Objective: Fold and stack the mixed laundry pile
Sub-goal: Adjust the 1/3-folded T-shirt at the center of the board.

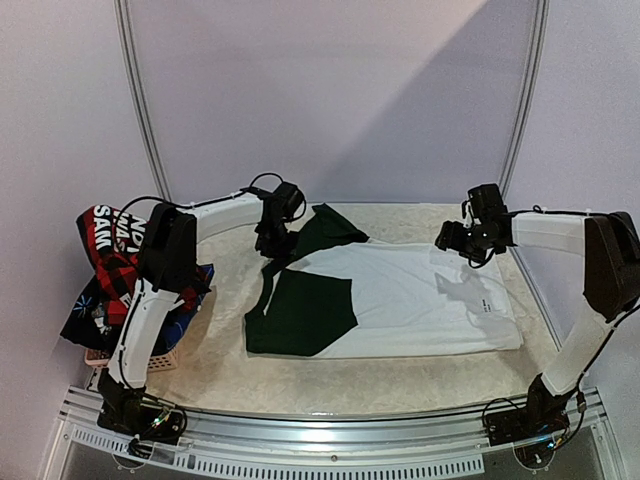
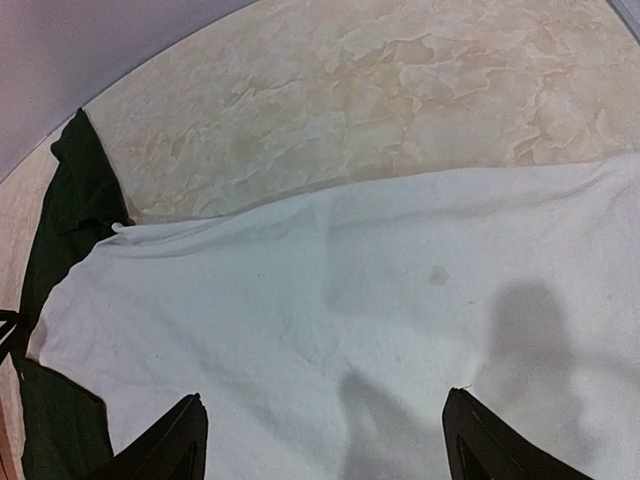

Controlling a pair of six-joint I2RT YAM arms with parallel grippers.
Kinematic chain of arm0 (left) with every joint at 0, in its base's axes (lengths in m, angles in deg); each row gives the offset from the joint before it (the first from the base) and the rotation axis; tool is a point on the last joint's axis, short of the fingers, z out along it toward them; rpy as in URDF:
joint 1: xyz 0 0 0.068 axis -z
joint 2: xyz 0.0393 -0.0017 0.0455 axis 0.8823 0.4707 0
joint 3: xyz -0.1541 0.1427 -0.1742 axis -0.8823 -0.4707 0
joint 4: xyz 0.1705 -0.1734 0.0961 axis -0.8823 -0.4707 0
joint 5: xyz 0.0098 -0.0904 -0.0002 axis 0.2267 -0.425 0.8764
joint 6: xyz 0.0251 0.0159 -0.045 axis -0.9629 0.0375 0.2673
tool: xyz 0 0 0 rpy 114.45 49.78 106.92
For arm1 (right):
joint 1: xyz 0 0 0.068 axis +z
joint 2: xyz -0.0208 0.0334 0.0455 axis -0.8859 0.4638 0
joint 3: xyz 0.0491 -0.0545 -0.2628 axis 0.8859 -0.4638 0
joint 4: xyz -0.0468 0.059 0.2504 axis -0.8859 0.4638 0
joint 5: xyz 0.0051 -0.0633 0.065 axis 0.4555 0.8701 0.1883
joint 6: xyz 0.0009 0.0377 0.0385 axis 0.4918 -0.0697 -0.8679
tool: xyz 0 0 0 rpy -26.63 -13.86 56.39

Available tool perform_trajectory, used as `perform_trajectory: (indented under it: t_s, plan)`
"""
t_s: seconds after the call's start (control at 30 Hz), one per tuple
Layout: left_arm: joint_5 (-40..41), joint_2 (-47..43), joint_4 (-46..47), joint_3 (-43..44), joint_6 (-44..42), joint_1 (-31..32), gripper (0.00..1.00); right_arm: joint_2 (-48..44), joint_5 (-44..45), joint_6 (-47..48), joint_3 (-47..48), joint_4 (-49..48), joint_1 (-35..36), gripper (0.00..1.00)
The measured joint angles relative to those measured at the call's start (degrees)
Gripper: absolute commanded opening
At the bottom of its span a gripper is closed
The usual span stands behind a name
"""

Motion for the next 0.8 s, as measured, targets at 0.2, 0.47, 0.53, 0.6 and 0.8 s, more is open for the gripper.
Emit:
perform_trajectory:
  t_s: [0.2,0.47,0.53,0.6,0.8]
  plan:
    - [2.0,-4.1,0.8,-7.7,0.4,2.3,0.35,0.0,1.5,-0.7,-1.6,-0.1,1.0,0.57]
    - [7.3,-8.3,1.4,-15.2,1.7,6.8,0.34,2.5,2.3,-2.7,-5.9,-0.5,1.2,0.38]
    - [8.4,-10.2,1.8,-18.4,2.1,7.5,0.34,2.8,2.8,-3.4,-7.1,-0.4,1.4,0.37]
    - [9.1,-11.7,2.4,-21.2,2.5,8.0,0.33,2.8,3.0,-4.3,-8.5,-0.5,1.6,0.34]
    - [10.7,-16.2,6.1,-29.9,4.1,8.9,0.32,3.0,3.6,-7.0,-11.5,-2.7,2.7,0.32]
